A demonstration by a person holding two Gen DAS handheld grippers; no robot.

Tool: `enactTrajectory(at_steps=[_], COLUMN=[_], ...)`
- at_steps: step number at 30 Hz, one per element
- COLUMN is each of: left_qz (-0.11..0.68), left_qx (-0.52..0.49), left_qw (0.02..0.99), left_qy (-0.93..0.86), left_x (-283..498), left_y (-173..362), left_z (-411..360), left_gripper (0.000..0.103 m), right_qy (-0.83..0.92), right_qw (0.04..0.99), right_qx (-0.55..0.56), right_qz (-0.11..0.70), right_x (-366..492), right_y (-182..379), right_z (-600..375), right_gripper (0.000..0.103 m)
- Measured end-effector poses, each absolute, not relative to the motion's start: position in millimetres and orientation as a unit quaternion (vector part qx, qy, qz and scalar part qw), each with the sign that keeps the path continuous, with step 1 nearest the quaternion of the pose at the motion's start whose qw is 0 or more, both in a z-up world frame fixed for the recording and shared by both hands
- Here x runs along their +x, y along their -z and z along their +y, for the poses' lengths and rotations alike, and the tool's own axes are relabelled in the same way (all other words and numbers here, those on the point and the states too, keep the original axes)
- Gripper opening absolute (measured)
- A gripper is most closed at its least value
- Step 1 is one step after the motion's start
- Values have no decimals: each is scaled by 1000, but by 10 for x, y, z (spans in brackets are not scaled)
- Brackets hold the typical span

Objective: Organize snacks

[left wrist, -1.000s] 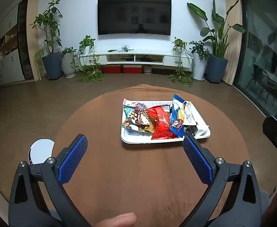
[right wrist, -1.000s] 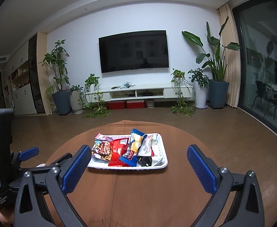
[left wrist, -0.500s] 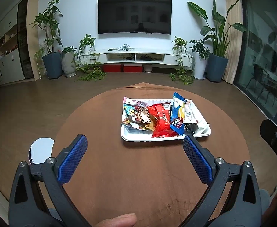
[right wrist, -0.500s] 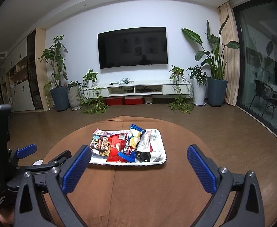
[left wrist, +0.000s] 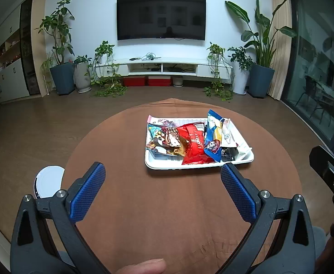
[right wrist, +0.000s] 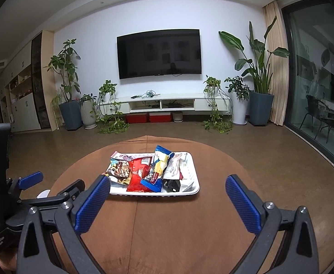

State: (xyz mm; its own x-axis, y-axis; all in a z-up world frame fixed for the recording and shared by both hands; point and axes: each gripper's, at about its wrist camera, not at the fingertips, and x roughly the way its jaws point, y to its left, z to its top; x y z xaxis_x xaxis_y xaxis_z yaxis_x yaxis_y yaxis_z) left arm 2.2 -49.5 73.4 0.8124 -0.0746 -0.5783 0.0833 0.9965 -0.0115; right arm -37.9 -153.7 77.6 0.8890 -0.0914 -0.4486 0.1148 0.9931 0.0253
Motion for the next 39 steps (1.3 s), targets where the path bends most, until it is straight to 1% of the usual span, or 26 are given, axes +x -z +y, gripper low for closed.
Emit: enactTrajectory(at_steps=[39], left_qz=[305], left_qx=[8], left_qw=[951], left_qy=[44], left_x=[22], left_y=[-717], left_z=[-510], left_gripper=[102], right_qy=[52], right_qw=[969], right_qx=[24], right_qz=[239], right_x=[-402], right_y=[-718], right_z=[-1544], right_gripper=[103])
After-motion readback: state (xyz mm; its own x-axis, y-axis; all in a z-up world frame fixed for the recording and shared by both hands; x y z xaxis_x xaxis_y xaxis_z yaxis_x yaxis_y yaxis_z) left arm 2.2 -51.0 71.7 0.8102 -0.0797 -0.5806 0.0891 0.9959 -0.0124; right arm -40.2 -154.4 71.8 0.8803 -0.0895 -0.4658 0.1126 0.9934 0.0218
